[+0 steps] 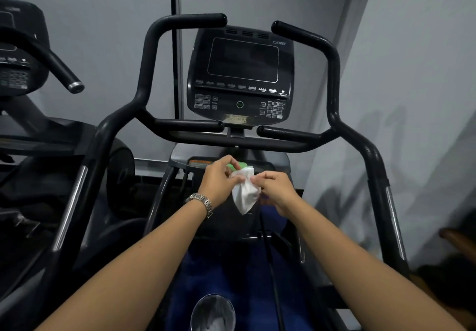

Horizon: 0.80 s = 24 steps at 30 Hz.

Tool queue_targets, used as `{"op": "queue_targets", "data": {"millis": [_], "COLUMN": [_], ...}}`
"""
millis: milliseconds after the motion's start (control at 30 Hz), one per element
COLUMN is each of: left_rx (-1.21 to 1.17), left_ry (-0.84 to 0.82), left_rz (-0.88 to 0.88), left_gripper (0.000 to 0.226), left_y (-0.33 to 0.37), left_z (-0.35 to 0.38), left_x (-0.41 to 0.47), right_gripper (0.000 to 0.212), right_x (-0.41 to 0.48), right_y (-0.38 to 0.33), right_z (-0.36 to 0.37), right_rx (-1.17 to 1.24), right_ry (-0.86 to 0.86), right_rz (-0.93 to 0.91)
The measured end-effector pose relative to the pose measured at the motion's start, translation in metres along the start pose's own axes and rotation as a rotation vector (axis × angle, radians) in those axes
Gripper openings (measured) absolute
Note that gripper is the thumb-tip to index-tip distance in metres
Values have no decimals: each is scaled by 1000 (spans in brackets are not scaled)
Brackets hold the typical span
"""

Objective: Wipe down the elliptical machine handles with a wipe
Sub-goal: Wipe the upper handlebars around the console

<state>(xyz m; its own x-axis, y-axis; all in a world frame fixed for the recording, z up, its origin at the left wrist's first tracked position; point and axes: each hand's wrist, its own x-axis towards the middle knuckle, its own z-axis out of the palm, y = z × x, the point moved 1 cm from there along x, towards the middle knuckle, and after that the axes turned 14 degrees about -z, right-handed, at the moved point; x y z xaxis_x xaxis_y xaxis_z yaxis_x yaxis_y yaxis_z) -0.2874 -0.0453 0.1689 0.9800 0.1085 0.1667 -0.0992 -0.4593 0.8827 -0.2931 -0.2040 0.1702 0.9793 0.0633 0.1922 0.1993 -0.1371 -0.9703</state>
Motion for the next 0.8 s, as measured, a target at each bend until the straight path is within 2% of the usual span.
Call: {"op": "queue_targets", "data": {"millis": [200,400,467,633,733,800], "left_rx": [-30,-60,-93,-49,-74,-110], "left_ry": [77,51,-41,-467,-584,-604], "left_rz": [17,18,20,-80,-223,-283], "left_gripper": [13,9,9,11,16,18], "left_y": [4,7,9,3,0,2], "left_z": [16,22,22,20,18,18], "left_x": [-26,-39,-43,-47,-44,-39], "right_gripper": [11,11,10,11,9,11], "right_x": [-18,-27,-24,-12,-1,2], "right_y": [3,7,10,20,17,13], "right_z": [-18,-21,-24,-36,-44,-47], "right_rx": [87,139,144,83,5,-17], "right_ry": [0,62,101,196,169,160], "right_rz": [83,189,221,235,177,173]}}
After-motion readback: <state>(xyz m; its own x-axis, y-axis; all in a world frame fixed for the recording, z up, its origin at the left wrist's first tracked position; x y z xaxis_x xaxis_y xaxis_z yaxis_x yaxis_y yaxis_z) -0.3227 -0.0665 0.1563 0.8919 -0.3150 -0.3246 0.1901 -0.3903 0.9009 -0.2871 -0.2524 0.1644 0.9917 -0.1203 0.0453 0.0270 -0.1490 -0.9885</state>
